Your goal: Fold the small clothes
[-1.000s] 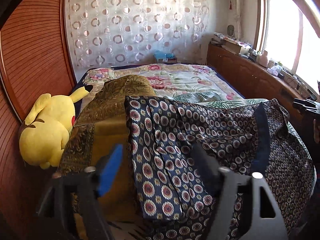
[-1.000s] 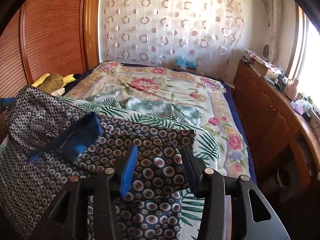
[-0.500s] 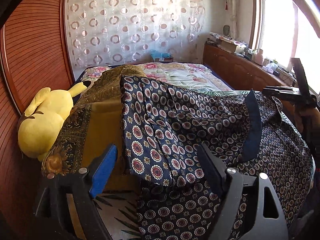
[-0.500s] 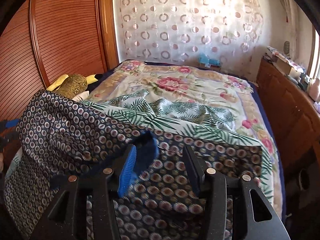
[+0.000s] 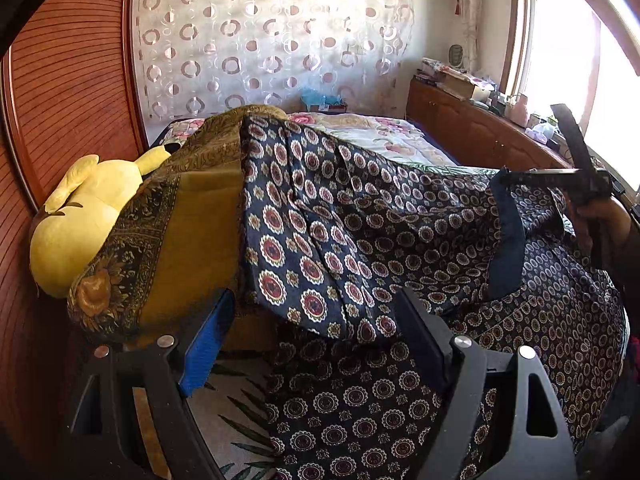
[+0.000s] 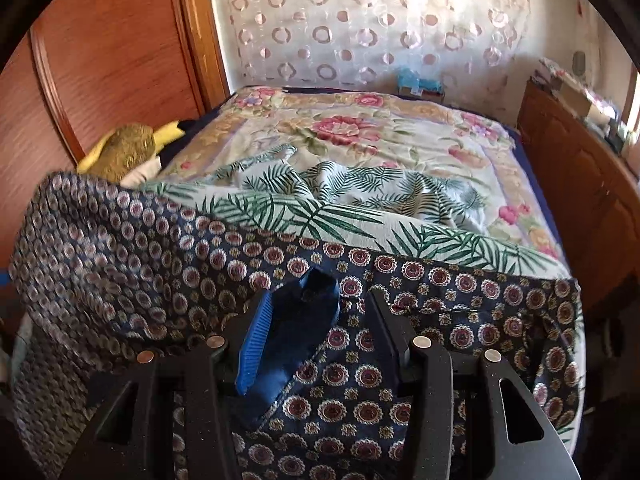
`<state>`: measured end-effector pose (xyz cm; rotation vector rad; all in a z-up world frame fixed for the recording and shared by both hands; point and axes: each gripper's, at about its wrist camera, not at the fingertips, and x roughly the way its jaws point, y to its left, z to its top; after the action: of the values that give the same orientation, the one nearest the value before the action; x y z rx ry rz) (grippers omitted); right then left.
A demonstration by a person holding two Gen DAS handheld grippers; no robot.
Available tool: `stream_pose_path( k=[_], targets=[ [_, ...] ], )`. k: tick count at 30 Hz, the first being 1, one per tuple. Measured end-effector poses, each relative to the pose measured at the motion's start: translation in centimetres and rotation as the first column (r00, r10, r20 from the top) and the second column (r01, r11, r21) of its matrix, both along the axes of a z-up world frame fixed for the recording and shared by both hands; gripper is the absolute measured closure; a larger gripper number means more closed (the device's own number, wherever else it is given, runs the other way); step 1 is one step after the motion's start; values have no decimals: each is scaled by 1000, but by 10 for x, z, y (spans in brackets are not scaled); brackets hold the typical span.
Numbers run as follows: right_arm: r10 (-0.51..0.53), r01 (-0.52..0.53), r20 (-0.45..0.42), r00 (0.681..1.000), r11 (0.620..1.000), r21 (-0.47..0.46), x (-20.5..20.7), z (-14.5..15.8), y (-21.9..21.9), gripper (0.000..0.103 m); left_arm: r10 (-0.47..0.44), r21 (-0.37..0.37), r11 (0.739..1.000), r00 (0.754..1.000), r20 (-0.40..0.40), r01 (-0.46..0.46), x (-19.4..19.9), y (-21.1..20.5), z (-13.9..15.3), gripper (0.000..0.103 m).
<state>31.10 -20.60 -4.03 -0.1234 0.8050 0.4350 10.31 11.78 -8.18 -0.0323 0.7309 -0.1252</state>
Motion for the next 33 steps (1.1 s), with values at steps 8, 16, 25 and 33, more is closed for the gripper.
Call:
stream_pose_path(
  k=[8, 16, 25, 33],
  targets=[
    [-15, 17, -39, 999, 998, 56, 17, 0, -3, 71, 8, -3, 1000, 1000, -3, -8, 0, 0, -5, 21],
    [62, -64, 62, 996, 997, 36, -25, 1, -6, 102, 45, -17, 999, 999, 4, -45, -6, 12, -6, 21],
    [84, -102, 149, 985, 988, 118, -124, -3, -51, 102, 33, -33, 999, 999, 18, -32, -2, 9, -1, 48],
    [75, -85, 110, 991, 992, 88, -161, -35, -66, 94, 45, -14, 999, 999, 5, -45, 4, 7, -5, 73]
  ],
)
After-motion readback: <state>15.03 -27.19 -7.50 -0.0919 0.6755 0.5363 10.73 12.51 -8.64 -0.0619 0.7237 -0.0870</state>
